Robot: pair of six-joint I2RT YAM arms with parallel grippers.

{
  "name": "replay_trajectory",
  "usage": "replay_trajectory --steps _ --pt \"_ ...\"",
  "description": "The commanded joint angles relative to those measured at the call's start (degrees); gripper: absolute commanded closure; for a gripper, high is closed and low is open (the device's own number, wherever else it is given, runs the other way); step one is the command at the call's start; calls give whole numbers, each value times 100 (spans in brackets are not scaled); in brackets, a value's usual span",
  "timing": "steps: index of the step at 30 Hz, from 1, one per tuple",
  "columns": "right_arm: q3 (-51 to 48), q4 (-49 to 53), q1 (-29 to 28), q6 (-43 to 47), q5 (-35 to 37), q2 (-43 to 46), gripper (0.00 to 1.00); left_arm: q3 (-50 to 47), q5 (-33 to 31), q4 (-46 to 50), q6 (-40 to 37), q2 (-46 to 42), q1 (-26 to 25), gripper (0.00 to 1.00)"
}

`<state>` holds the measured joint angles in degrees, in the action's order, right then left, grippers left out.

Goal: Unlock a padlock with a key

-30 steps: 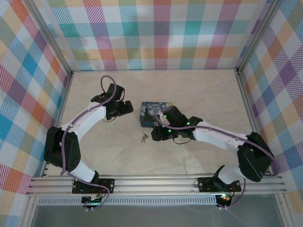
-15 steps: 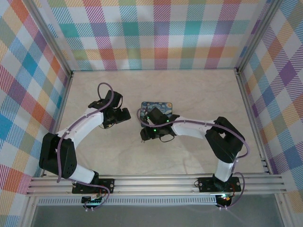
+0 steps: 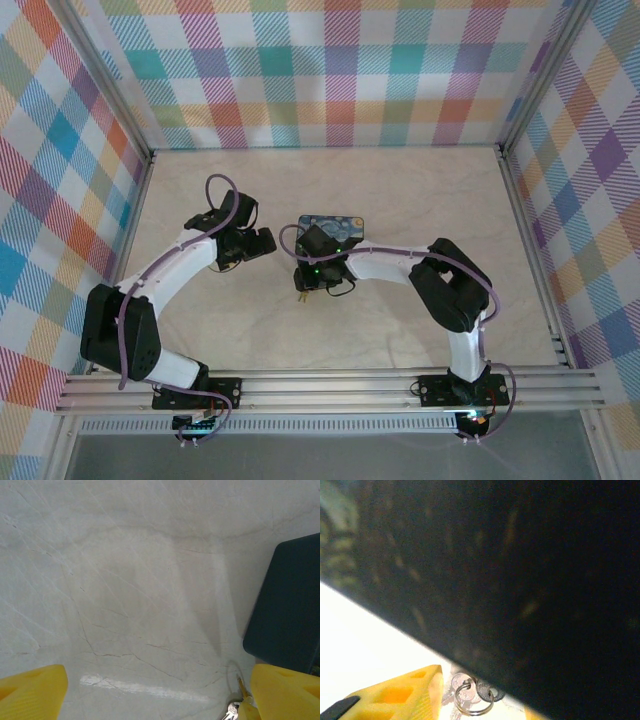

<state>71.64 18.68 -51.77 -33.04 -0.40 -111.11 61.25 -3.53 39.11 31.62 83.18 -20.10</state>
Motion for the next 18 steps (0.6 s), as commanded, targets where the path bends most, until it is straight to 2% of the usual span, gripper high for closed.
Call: replay_trajectory --steps 1,6,10,18 --pt "8 196 -78 -139 67 4 56 -70 62 176 -138 -158 49 6" --pt "-308 226 -91 -234 126 228 58 -36 102 140 -153 -136 58 6" --pt "-447 331 -87 -264 252 329 67 -15 94 149 -173 -124 59 6" --pt "-820 251 -89 -432 270 762 67 -57 145 162 -169 -190 59 6"
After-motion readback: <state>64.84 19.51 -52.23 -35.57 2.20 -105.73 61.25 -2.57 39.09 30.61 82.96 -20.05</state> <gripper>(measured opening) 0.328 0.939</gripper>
